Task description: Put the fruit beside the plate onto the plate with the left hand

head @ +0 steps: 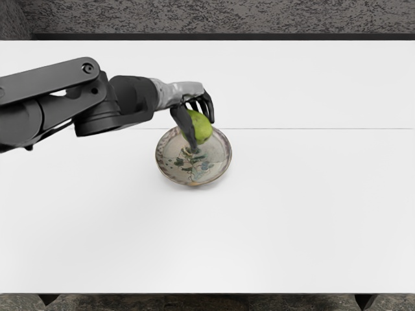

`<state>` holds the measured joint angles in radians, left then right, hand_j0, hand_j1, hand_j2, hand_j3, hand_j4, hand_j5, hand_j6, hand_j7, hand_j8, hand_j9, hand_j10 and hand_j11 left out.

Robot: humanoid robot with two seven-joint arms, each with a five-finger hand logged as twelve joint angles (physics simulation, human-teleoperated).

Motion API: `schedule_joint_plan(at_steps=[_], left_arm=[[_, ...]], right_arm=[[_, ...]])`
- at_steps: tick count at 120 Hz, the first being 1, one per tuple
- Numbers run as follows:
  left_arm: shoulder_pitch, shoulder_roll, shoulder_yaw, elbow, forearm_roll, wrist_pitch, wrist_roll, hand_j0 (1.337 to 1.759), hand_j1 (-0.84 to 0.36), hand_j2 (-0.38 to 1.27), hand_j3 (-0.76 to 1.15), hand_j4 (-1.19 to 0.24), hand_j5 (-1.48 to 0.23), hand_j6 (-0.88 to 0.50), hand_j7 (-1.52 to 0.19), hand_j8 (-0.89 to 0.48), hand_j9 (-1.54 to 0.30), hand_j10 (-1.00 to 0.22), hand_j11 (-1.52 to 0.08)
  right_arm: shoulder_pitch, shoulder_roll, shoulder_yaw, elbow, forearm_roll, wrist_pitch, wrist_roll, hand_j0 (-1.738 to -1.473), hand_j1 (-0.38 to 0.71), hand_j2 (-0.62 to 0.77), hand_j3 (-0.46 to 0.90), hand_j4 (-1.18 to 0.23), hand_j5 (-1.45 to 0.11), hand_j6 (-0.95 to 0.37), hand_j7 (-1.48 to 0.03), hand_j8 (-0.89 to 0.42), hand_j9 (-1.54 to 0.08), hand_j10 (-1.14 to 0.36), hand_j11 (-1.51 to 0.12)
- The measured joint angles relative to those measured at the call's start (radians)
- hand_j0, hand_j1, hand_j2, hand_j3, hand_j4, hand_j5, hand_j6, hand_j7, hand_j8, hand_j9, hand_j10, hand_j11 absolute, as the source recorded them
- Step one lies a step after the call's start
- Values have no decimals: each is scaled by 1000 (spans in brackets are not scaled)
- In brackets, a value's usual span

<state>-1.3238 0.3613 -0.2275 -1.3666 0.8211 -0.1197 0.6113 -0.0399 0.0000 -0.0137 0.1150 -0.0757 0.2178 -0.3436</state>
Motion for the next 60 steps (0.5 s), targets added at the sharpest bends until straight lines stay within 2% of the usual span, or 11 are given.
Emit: schedule_joint_plan(at_steps=[6, 28, 60], left_arm=[[1, -11, -3, 6, -2, 7, 0, 1656, -226, 350, 0, -634, -883, -461, -851, -390, -856, -525, -856], [2, -13, -8, 14, -5, 58, 0, 1657, -75, 176, 0, -418, -567, -347, -554, -319, -555, -373, -556], [0, 2, -19, 0, -28, 70, 0, 1658, 22, 84, 0, -291, -384, -273, -380, -265, -381, -279, -381]], right_arm=[[0, 0, 0, 0, 0, 0, 0, -1658, -349, 0, 0, 0, 0, 0, 0, 0, 0, 0, 0], [0, 0, 0, 0, -1, 0, 0, -1658, -349, 0, 0, 0, 0, 0, 0, 0, 0, 0, 0], [0, 0, 0, 0, 0, 0, 0, -1658, -349, 0, 0, 0, 0, 0, 0, 0, 0, 0, 0]])
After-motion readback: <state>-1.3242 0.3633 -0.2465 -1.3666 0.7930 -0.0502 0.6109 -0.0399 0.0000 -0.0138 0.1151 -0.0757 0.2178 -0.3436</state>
